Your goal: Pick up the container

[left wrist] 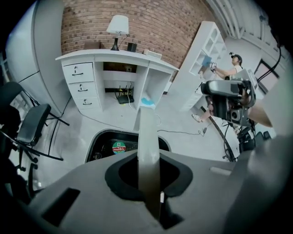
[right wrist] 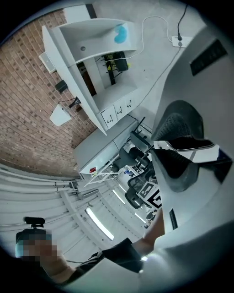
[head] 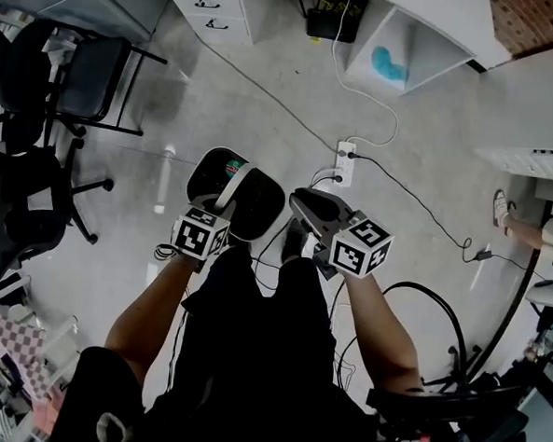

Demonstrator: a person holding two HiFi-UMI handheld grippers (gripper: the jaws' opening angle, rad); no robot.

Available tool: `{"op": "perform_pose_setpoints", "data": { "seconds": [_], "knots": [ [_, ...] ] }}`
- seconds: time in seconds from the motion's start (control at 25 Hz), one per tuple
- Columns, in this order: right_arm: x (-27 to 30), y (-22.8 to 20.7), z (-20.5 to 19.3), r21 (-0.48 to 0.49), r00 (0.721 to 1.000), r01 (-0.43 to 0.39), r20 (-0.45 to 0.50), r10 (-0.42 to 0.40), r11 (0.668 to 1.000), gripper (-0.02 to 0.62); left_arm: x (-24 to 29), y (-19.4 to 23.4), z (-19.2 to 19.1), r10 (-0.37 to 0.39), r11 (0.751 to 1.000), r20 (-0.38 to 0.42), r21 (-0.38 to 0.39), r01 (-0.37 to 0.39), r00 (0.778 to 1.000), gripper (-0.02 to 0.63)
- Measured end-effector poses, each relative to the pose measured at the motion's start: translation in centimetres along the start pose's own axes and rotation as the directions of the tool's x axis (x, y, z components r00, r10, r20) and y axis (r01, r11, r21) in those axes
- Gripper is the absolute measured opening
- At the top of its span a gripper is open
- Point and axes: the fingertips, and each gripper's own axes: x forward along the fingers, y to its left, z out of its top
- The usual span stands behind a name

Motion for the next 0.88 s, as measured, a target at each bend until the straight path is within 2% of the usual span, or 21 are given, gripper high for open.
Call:
{"op": "perform_pose_setpoints", "data": {
  "seconds": [0.2,0.44,0.6,0.88],
  "knots": [
    [-1.1,3.4,2.9,-0.017,1.000,-0.002,-0.004,0.002,1.000,0.049,-4.4,-1.6,1.8,-0.013,0.999,0.047,-0.032,0.014,0.999,0.037],
    [-2.5,7.2,8.8,-0.092,0.998,-0.007,0.065,0.013,0.996,0.042,-9.7,-3.5,5.6,-0.037,0.999,0.121,-0.034,0.041,0.992,0.037],
    [-3.4,9.1,11.0,-0.134,0.996,-0.001,0.083,0.012,0.991,0.041,-12.8,-5.1,6.5,-0.063,0.998,0.137,-0.011,0.065,0.989,0.037],
    [-3.6,12.0,15.5,-0.183,0.989,0.009,0.147,0.019,0.983,0.038,-16.7,-4.7,8.7,-0.081,0.997,0.154,0.005,0.081,0.985,0.037]
  ]
}}
